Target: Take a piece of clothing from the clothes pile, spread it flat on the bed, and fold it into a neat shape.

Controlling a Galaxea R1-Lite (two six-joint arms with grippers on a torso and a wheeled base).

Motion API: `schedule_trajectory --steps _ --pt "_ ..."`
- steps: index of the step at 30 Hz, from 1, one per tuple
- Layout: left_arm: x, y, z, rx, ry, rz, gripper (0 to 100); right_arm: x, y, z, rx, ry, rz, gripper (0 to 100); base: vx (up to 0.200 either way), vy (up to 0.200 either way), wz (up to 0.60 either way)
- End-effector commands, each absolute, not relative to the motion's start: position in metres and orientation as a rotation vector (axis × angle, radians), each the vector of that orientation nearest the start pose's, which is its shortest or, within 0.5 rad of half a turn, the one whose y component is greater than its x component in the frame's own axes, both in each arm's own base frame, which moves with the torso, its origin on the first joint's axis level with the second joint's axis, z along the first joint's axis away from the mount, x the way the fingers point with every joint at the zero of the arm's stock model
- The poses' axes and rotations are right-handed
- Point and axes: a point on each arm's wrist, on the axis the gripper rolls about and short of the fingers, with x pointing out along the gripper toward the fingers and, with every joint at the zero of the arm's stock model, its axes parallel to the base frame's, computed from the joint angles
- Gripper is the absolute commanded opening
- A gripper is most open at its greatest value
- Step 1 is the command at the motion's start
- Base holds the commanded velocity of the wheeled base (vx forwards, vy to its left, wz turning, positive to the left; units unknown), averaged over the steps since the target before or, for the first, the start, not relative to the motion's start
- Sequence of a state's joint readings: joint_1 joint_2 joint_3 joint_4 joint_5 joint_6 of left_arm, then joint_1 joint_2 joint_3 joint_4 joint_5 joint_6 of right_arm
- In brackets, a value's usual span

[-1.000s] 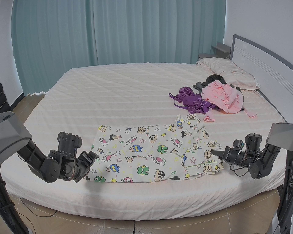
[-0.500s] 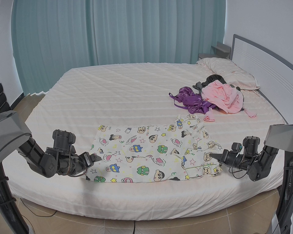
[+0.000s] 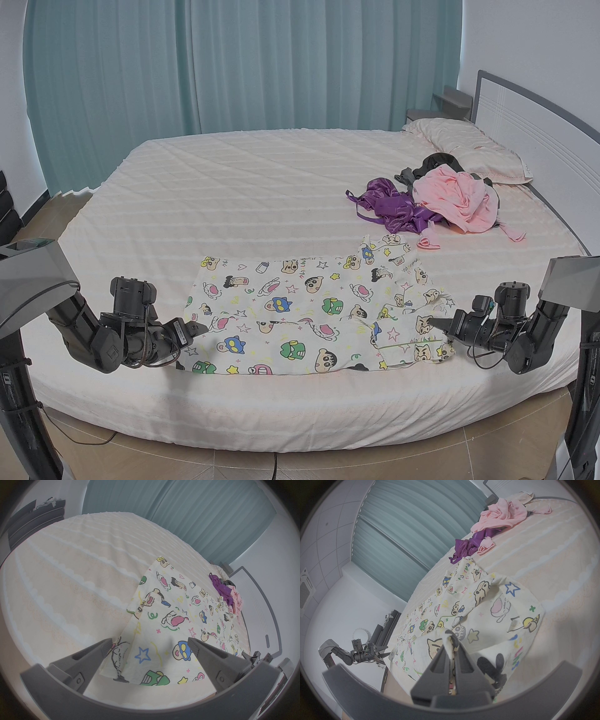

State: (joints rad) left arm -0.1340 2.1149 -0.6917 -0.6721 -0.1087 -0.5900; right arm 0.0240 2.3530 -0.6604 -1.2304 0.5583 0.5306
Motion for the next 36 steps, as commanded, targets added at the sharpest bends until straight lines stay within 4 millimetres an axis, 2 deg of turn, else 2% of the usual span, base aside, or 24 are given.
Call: schedule_trajectory --steps 1,9,10,20,32,36 --pt "0.328 -0.046 0.023 -0.550 0.805 0.000 100 0.354 0.021 -0.014 0.630 0.594 0.440 0 0.000 0.000 0.00" --pt "0.328 -0.046 0.018 -0.548 0.820 0.007 100 0.354 0.021 -0.014 0.629 0.594 0.439 0 0.000 0.000 0.00" --pt "0.327 -0.046 0.017 -0.547 0.825 0.009 0 0.354 0.021 -0.014 0.629 0.594 0.439 0 0.000 0.000 0.00" --pt "0.314 -0.043 0.009 -0.478 0.898 0.066 0 0.354 0.020 -0.014 0.630 0.594 0.435 0 0.000 0.000 0.00" --pt "0.311 -0.042 0.009 -0.448 0.916 0.111 0 0.355 0.018 -0.013 0.625 0.582 0.415 0 0.000 0.000 0.00" --pt "0.306 -0.042 0.016 -0.441 0.943 0.115 0 0.354 0.017 -0.012 0.626 0.583 0.413 0 0.000 0.000 0.00"
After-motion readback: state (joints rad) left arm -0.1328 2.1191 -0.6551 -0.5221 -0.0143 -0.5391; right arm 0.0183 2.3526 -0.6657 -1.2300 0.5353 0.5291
